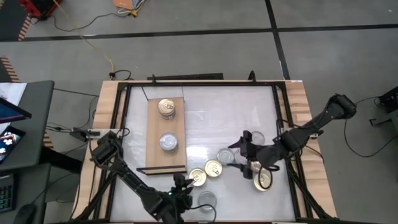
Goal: Stack canned seafood by type on shelf
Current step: Stack the green tuna can on top of the other green tuna can on the shelf
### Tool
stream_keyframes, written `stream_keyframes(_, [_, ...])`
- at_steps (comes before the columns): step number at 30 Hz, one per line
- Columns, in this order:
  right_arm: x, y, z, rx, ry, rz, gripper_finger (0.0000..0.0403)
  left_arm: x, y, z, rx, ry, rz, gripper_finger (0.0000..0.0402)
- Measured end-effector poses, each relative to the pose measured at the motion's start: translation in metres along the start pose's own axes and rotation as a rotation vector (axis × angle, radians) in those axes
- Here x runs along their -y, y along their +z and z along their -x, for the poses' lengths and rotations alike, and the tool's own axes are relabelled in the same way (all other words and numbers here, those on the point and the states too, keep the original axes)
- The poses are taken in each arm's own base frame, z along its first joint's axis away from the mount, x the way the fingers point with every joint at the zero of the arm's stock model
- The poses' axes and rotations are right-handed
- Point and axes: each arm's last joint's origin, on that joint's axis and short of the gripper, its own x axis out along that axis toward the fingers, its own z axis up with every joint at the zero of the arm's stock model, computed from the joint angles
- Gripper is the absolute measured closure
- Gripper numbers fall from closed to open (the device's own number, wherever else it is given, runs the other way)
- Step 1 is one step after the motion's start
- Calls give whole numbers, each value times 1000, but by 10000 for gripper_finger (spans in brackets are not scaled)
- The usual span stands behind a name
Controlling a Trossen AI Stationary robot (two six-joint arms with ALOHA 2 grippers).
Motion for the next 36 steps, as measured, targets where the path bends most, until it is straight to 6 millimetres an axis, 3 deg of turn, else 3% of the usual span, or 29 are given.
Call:
stream_keyframes(5, [-11, -8, 7, -36, 43, -8, 42, -4, 0, -3, -17, -5, -44, 229])
stream_keyframes(8, [-17, -16, 12, -103, 82, -37, 42, -11, 6, 12, 15, -30, -38, 229])
stream_keyframes(13, [-30, -29, 14, -174, 109, -108, 42, -45, 25, 46, 105, -101, 41, 229])
stream_keyframes(21, [-60, -46, -33, -194, 134, -97, 42, -97, 61, 91, 396, -461, 51, 229])
stream_keyframes(25, [-72, -50, -49, -228, 123, -70, 42, -132, 70, 114, 547, -542, 72, 229])
stream_keyframes(31, [-94, -49, -72, -212, 146, -31, 42, -184, 66, 145, 649, -552, 130, 229])
stream_keyframes(36, [-111, -54, -100, -260, 116, 29, 42, -209, 50, 157, 600, -497, 70, 229])
